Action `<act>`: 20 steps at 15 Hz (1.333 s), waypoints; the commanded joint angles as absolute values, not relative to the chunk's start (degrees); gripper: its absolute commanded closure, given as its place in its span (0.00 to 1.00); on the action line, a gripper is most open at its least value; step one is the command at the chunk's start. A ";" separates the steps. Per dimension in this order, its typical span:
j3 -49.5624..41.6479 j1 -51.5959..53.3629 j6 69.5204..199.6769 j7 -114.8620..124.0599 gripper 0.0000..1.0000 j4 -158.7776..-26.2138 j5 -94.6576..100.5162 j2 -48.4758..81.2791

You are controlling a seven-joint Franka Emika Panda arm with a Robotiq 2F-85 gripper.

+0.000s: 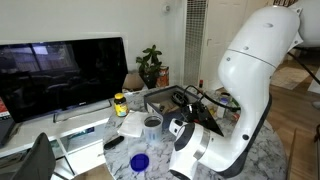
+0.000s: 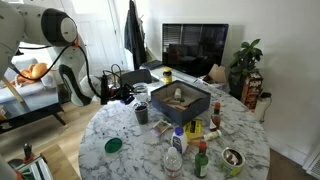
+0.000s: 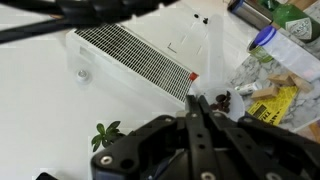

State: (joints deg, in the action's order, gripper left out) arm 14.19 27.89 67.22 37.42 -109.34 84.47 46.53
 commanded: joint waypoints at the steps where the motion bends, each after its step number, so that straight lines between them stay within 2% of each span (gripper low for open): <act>1: 14.83 28.33 65.25 39.83 0.99 -107.78 86.63 49.32; 20: 14.97 29.79 57.89 39.11 0.99 -105.59 96.62 56.74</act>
